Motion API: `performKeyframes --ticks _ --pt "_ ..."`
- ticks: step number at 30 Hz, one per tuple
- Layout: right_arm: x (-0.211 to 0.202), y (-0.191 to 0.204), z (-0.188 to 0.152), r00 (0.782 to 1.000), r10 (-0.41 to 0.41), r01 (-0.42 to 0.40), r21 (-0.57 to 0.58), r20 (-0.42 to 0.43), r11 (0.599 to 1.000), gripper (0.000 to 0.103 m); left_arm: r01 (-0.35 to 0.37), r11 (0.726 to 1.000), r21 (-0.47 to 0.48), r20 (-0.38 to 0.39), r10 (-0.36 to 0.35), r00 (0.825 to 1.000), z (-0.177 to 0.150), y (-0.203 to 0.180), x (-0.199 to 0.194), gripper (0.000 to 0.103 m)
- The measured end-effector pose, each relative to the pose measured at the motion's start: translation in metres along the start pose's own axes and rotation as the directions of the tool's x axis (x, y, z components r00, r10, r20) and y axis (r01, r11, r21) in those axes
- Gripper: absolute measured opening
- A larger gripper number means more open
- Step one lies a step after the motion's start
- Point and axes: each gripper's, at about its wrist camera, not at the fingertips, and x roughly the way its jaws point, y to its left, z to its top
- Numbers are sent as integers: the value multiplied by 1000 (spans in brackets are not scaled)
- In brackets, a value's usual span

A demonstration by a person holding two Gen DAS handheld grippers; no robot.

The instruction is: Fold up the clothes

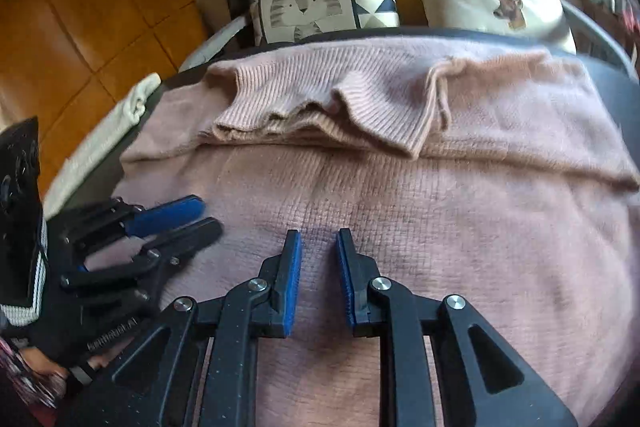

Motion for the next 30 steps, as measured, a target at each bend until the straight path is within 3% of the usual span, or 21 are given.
performKeyframes --ticks 3,6,8,13,15,18,23,30 --pt "-16 -26 -1 997 -81 81 61 -7 995 20 64 997 -42 4 -64 998 -4 12 -1 24" --pt "-39 -66 -8 996 -83 80 163 15 983 19 99 993 -71 8 -99 995 -4 19 0 24" --pt "-55 -90 -13 991 -127 116 196 41 974 19 99 993 -68 12 -98 995 -5 18 -1 24" --pt "-83 -136 -34 989 -108 75 287 99 955 12 131 988 -80 26 -129 991 -4 26 3 26" --pt "-90 -143 -37 983 -134 85 326 129 941 20 151 984 -94 31 -149 988 -3 31 5 25" --pt "-93 -160 -40 979 -24 -61 403 203 913 21 170 980 -103 36 -168 985 0 39 8 23" --pt "-76 -168 -22 987 -53 -16 417 153 909 21 165 984 -74 21 -164 986 19 57 24 22" --pt "-45 -193 16 987 -58 -12 436 147 900 17 137 988 -66 -6 -138 990 50 83 49 22"
